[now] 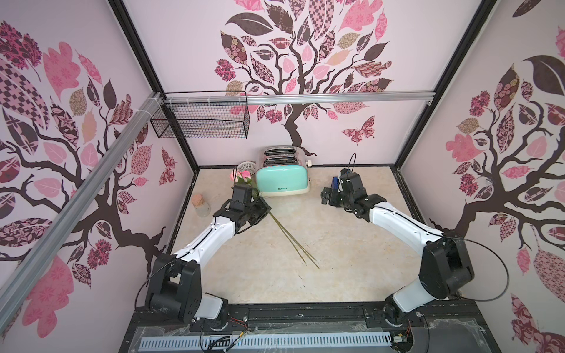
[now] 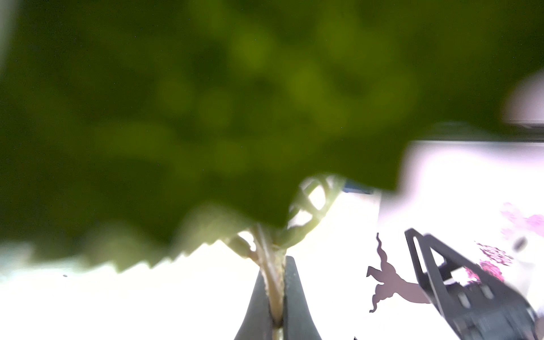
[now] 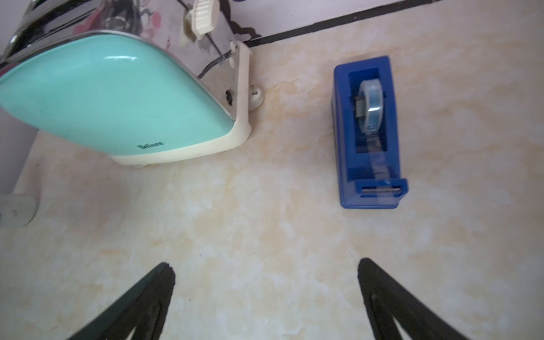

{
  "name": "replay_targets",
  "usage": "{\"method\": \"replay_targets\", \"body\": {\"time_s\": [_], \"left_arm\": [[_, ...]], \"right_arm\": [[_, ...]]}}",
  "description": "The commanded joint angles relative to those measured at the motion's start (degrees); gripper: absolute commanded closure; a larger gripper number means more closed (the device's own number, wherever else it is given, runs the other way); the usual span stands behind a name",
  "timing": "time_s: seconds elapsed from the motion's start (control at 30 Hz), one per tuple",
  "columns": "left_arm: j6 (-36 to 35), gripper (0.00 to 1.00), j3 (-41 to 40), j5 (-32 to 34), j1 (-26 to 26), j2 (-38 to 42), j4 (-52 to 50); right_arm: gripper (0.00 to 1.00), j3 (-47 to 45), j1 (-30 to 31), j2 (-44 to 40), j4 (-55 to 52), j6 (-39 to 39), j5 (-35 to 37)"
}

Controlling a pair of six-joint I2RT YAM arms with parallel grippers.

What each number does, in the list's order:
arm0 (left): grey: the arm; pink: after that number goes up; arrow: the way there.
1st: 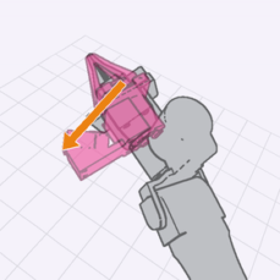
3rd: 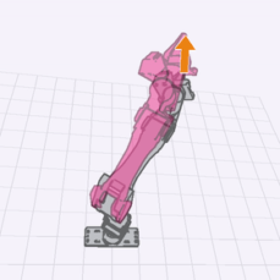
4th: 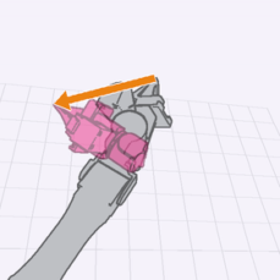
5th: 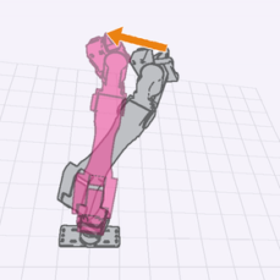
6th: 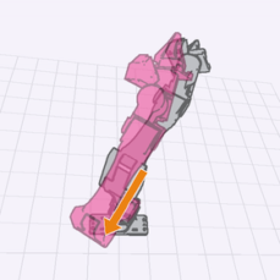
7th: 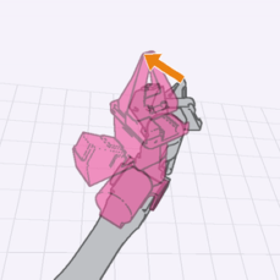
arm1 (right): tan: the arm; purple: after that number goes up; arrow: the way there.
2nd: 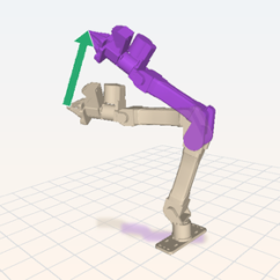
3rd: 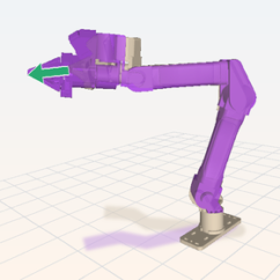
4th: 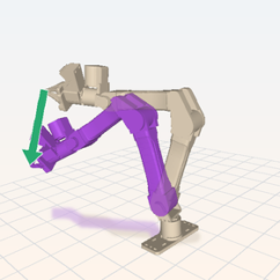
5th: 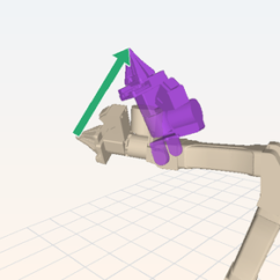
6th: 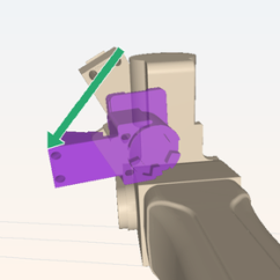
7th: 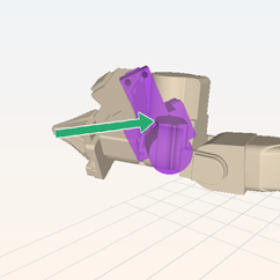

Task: Wrap bouquets with tape
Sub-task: Move the Tape Cutter to the center of the board.

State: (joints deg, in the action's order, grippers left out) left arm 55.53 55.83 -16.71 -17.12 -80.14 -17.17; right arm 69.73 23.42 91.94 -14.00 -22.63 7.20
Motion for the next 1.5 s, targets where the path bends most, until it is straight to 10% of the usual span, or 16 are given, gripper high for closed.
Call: {"method": "replay_targets", "body": {"time_s": [0.0, 0.7, 1.0, 1.47], "left_arm": [[-0.1, 1.0, -2.0, -0.3, 0.3, 3.7, 1.6], [0.4, 1.0, -1.6, 1.9, 0.3, 4.4, 1.0], [0.1, 1.0, -1.6, 1.6, 0.3, 3.4, 0.8], [18.3, 1.0, -11.3, 8.2, -1.3, 2.4, 10.2]], "right_arm": [[0.0, 6.4, -2.7, 6.4, -7.7, 3.6, 9.8], [0.26, 36.3, -10.0, 40.2, -17.6, 4.8, 2.4], [0.5, 30.8, -7.0, 37.0, -16.7, 0.2, 2.4], [0.51, 17.8, 3.0, 25.4, -13.6, -12.8, 1.0]]}}
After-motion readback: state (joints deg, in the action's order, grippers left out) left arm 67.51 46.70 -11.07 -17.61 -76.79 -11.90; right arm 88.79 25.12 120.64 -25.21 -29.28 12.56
